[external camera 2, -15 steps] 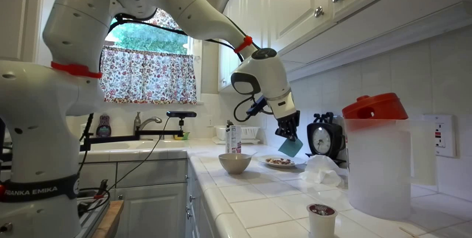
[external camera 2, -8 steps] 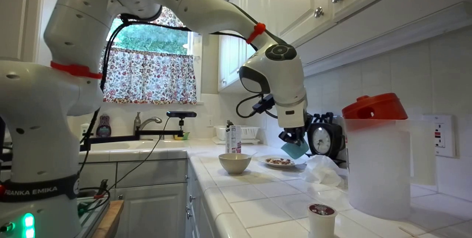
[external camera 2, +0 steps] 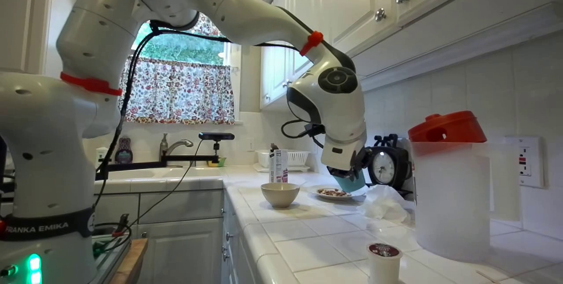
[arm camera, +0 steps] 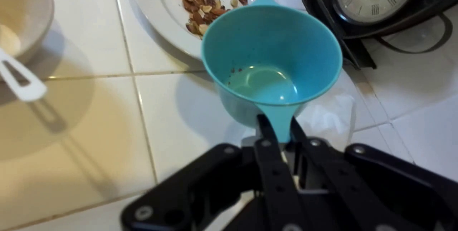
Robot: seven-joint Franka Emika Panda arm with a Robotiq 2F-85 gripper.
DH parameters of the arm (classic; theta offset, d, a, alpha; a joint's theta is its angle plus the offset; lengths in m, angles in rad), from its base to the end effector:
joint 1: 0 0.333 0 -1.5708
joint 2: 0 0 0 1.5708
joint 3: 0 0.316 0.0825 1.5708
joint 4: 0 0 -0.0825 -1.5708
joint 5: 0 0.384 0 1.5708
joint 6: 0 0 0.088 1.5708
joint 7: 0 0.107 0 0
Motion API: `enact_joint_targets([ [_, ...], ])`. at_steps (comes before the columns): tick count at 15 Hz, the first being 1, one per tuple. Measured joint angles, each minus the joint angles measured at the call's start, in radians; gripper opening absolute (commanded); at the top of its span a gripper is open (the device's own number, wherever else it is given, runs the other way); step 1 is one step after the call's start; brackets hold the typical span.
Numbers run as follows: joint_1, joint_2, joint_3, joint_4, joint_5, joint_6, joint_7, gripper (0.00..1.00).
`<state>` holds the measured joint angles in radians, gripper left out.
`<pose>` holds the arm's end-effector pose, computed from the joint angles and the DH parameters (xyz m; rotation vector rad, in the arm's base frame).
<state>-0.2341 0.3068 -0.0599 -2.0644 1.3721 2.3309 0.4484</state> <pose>0.5736 -0.1554 0.2902 -1.4001 1.7293 0.1145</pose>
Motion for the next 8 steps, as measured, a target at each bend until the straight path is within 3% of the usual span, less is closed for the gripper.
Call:
enact_joint_targets([
  [1, 0.000, 0.006, -0.012, 0.000, 0.031, -0.003, 0.002, 0.12],
  [3, 0.005, 0.009, -0.025, 0.000, 0.034, -0.005, 0.001, 0.12],
  [4, 0.011, 0.009, -0.027, 0.000, 0.034, -0.005, 0.001, 0.03],
  [8, 0.024, 0.013, -0.045, 0.000, 0.034, -0.033, 0.014, 0.03],
])
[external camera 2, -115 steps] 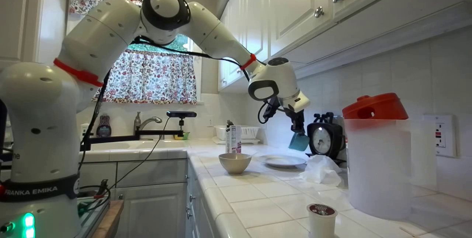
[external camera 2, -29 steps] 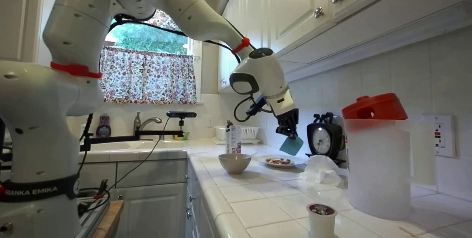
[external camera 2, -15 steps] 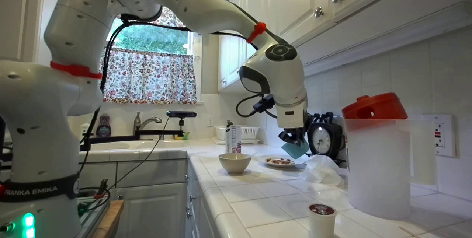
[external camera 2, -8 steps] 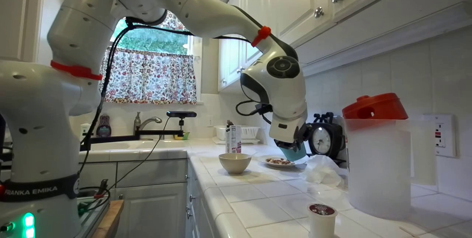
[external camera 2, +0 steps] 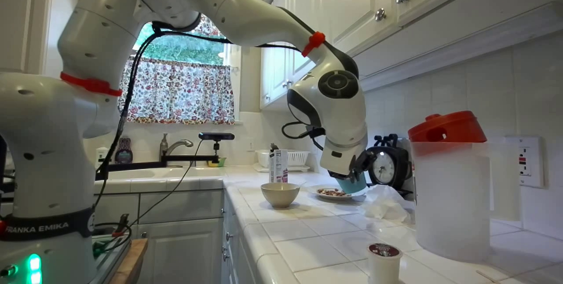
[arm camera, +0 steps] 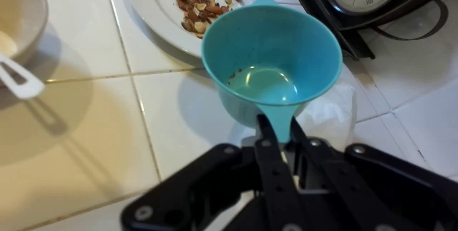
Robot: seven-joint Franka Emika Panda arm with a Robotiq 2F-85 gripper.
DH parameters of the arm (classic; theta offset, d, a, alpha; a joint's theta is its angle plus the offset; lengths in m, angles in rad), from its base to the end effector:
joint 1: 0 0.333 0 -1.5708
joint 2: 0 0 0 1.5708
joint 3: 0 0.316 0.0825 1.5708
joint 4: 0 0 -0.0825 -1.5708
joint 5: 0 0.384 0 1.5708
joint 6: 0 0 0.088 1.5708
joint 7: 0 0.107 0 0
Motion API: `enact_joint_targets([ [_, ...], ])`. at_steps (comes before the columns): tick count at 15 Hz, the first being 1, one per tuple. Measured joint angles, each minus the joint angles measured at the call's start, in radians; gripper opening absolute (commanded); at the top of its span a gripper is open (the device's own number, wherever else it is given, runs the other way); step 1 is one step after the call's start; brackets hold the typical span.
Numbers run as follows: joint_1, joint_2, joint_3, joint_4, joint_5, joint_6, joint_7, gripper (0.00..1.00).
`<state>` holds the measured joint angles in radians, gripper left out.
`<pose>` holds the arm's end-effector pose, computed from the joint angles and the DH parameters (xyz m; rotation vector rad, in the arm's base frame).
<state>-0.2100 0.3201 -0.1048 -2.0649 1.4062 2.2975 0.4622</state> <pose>0.5706 -0.1619 0.2827 -1.3449 1.7492 0.1477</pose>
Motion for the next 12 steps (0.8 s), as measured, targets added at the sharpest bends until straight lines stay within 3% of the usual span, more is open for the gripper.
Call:
enact_joint_targets([
  [12, -0.052, 0.082, -0.130, -0.003, -0.040, -0.259, 0.216, 0.03],
])
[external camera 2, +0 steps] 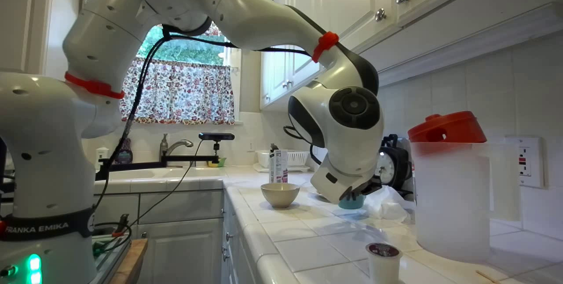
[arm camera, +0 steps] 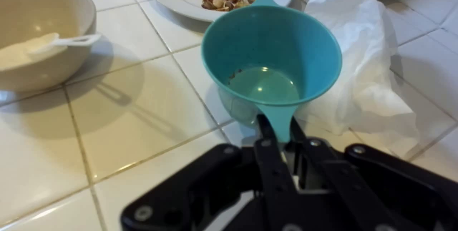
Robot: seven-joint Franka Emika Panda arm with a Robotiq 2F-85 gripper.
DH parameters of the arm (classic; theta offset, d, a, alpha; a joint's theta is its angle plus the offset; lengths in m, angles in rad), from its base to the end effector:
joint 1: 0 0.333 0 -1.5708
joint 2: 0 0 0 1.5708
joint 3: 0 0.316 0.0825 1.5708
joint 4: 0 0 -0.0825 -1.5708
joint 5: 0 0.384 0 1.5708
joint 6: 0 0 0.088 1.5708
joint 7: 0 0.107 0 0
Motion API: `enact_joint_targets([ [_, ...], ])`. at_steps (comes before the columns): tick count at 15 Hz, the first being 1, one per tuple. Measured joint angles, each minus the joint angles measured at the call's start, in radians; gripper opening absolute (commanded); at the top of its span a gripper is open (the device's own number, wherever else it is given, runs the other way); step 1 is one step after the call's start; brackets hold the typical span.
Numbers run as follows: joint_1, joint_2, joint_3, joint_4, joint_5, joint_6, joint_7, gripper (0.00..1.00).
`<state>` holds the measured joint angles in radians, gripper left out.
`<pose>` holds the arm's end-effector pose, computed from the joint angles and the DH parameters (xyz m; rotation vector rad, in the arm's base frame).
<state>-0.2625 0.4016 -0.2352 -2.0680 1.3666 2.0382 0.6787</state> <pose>0.5306 -0.2239 0.2373 -1.0734 1.8981 0.4686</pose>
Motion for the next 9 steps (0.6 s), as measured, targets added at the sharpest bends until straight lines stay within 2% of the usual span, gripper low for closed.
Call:
enact_joint_targets([
  [9, -0.005, 0.039, -0.026, -0.014, 0.000, -0.056, 0.071, 0.03],
])
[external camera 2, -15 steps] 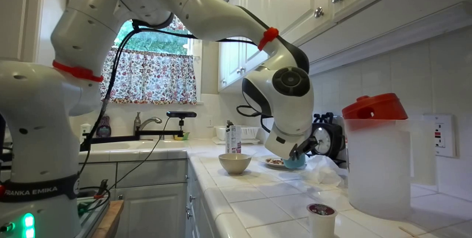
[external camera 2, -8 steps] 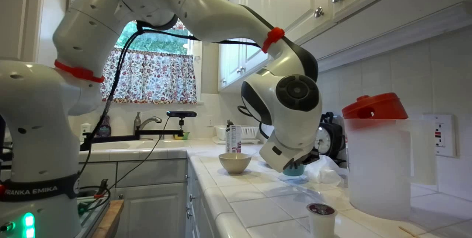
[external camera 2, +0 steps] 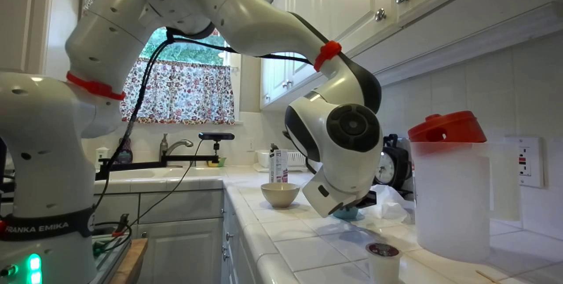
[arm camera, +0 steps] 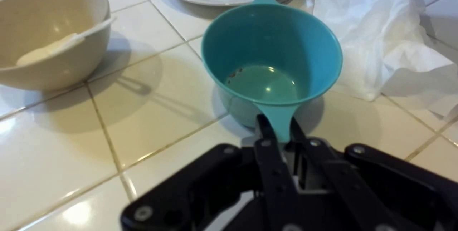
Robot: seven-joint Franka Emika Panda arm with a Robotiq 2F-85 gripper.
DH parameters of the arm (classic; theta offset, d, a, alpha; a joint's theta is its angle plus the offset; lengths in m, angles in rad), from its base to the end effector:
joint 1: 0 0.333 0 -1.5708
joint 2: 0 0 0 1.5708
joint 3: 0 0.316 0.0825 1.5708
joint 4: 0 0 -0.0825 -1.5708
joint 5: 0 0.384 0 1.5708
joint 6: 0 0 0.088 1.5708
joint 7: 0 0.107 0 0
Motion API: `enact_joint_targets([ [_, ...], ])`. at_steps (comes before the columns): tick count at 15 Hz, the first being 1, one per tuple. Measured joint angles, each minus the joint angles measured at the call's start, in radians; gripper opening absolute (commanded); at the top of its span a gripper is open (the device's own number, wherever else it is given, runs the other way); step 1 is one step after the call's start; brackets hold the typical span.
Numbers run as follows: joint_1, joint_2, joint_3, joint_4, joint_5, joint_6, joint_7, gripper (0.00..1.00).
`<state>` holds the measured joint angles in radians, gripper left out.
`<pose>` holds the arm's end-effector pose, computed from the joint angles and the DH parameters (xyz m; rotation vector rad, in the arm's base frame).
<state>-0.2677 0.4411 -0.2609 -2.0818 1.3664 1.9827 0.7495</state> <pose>0.5156 -0.2294 0.2119 -0.9743 1.9573 0.5842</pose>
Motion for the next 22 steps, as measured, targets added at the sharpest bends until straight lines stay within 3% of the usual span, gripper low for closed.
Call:
enact_joint_targets([
  [12, 0.007, -0.011, -0.004, 0.000, -0.009, 0.000, 0.012, 0.03],
  [22, 0.022, -0.070, -0.012, 0.001, -0.159, 0.051, 0.039, 0.03],
])
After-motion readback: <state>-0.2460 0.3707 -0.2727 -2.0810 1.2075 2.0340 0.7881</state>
